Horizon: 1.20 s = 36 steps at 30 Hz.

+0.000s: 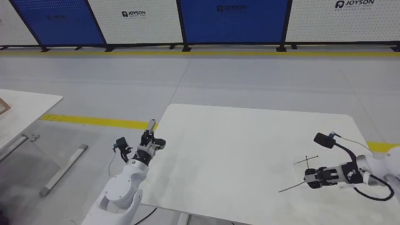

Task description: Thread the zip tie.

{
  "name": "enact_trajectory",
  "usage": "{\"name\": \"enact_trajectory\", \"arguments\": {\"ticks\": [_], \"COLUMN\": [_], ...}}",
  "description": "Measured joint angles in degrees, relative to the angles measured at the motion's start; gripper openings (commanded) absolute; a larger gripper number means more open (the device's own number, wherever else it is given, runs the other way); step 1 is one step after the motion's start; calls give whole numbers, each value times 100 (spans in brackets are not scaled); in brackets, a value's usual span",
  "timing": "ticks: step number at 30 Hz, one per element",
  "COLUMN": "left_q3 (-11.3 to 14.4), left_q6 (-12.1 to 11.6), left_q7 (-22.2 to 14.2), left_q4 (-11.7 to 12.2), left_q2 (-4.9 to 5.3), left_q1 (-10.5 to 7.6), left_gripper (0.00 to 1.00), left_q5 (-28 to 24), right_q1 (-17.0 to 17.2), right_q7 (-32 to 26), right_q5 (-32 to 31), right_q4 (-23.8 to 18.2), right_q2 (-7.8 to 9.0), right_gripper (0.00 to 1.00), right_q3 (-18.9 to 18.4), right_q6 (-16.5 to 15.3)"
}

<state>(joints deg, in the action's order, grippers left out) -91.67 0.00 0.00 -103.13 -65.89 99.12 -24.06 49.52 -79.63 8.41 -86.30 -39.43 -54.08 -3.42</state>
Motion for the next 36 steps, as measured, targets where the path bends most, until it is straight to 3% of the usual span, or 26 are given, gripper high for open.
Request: {"name": "enact_trajectory", "arguments": {"ticks": [10, 13, 18, 21, 24, 36], "left_q3": [0, 0, 0, 0, 0, 0], "left_q6": [0, 0, 0, 0, 0, 0], "left_q7": [0, 0, 0, 0, 0, 0], "left_q4": [0, 0, 0, 0, 0, 0], "left_q2": [0, 0, 0, 0, 0, 0], "left_q1": [0, 0, 0, 0, 0, 0], "left_gripper": [100, 100, 100, 100, 100, 100], "left_q5": [0, 0, 0, 0, 0, 0], "right_q1": [11, 114, 119, 97, 12, 9], "right_q7": [6, 245, 253, 305, 214, 215], "right_q5": [-8, 4, 1096, 1662, 1952, 1922], "right_q4": [-9, -104, 106, 257, 392, 393], "right_q2": [0, -40, -174, -276, -366, -365], "right_gripper": [0, 0, 0, 0, 0, 0], "right_q3": [-33, 55, 87, 183, 347, 346], "right_q6": [6, -39, -949, -1294, -1300, -1289]}}
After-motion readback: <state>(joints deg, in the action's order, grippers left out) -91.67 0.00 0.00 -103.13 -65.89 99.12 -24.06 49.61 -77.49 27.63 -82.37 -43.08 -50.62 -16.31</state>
